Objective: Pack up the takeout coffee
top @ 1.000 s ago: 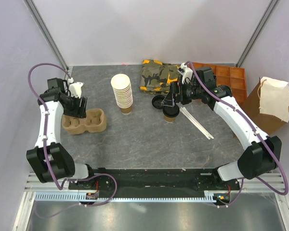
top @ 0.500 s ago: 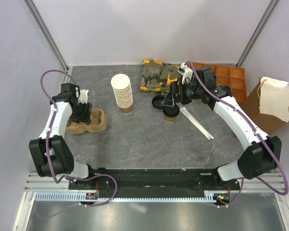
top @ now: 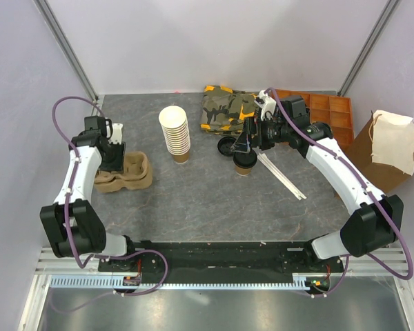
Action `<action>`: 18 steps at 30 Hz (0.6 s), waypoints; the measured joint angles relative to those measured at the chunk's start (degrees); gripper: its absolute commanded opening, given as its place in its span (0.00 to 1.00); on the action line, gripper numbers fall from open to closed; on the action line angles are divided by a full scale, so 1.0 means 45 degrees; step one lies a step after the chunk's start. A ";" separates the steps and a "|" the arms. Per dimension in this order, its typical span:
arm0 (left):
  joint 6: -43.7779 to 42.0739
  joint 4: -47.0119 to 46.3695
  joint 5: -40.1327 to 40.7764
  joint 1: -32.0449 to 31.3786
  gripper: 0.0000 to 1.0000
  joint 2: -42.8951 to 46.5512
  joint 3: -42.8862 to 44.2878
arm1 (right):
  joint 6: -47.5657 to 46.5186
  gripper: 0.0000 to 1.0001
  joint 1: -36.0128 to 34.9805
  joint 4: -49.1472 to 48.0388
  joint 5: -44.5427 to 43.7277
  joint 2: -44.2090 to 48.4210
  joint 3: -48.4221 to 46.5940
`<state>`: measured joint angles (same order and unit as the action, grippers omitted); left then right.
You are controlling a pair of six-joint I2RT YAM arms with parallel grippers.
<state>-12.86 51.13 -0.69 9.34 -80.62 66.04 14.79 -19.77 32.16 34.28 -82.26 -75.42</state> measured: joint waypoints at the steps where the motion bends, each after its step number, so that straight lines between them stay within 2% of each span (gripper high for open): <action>1: 0.0000 0.0029 0.0063 -0.0005 0.24 0.0117 0.0092 | 0.0000 0.98 0.0000 0.0005 0.0005 -0.0005 0.0000; 6: 0.0019 0.0311 0.0243 -0.0019 0.23 0.0646 0.0476 | 0.0010 0.96 0.0000 0.0005 0.0131 -0.0063 -0.0010; 9: 0.0092 0.0442 0.0243 -0.0019 0.22 0.0787 0.0622 | 0.0194 0.90 -0.0010 -0.0087 0.0384 -0.0097 -0.0010; 12: 0.0204 0.0563 0.0238 -0.0019 0.21 0.0816 0.0627 | 0.0695 0.75 -0.0223 -0.0699 0.0656 -0.0160 -0.0010; 14: 0.0340 0.0617 0.0136 -0.0019 0.20 0.0816 0.0627 | 0.1180 0.70 -0.0680 -0.1443 0.0782 -0.0267 -0.0010; 17: 0.0491 0.0622 0.0000 -0.0019 0.24 0.0811 0.0627 | 0.1797 0.68 -0.1617 -0.2550 0.0913 -0.0534 -0.0010; 18: 0.0544 0.0617 -0.0024 -0.0019 0.30 0.0811 0.0627 | 0.2025 0.68 -0.1996 -0.2880 0.0971 -0.0661 -0.0019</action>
<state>-10.41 53.91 -0.80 9.26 -76.97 68.86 23.90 -28.75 19.20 38.65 -85.23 -75.50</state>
